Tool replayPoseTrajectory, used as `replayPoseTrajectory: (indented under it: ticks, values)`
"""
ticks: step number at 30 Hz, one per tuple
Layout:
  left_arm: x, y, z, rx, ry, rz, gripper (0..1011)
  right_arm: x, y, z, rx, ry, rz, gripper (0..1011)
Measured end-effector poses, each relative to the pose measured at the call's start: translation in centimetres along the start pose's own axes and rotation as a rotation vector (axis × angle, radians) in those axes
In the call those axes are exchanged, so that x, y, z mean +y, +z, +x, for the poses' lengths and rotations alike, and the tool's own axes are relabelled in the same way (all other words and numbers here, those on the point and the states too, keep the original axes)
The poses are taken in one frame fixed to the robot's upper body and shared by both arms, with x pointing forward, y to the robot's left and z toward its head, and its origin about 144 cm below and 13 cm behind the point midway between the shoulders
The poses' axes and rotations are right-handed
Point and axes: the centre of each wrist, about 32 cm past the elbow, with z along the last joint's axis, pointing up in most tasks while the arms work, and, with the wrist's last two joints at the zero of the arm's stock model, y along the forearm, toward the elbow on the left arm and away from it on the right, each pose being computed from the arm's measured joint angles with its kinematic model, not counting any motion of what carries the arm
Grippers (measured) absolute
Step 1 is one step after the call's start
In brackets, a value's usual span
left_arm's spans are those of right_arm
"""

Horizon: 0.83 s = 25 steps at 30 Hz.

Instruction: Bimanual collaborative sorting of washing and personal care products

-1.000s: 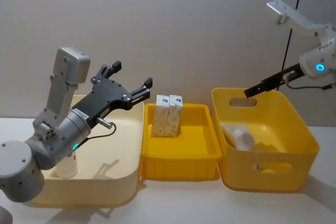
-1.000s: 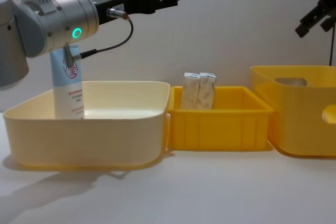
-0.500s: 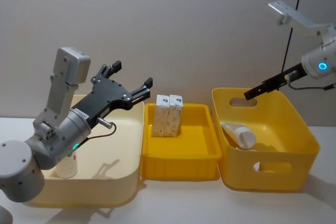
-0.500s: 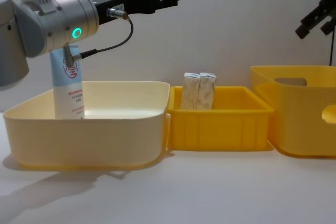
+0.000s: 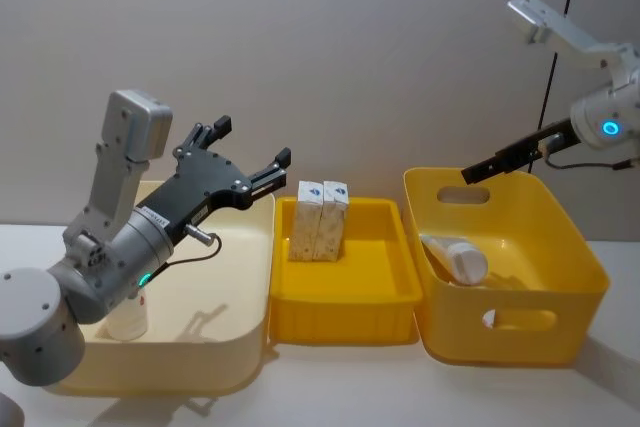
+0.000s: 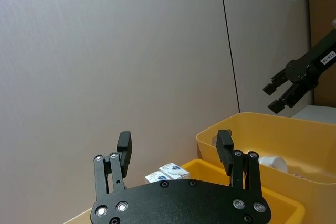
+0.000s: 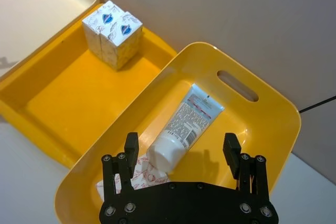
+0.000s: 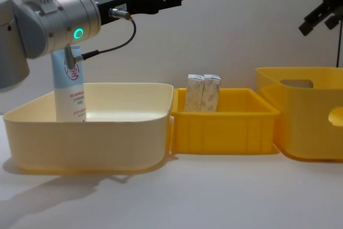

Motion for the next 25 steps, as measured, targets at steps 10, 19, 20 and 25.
replayPoseTrajectory:
  ticks: [10, 19, 20, 25]
  values:
    - [0.0, 0.0, 0.0, 0.000, 0.000, 0.000, 1003, -0.8, -0.7, -2.1, -0.065, -0.065, 0.084, 1001]
    - [0.0, 0.0, 0.0, 0.000, 0.000, 0.000, 1003, -2.0, -2.1, -4.7, -0.141, -0.129, 0.182, 1001]
    - [0.0, 0.0, 0.0, 0.000, 0.000, 0.000, 1003, -2.1, -2.2, -4.9, -0.148, -0.134, 0.190, 1001]
    - [0.0, 0.0, 0.0, 0.000, 0.000, 0.000, 1003, -2.9, -3.0, -6.2, -0.186, -0.167, 0.243, 1001]
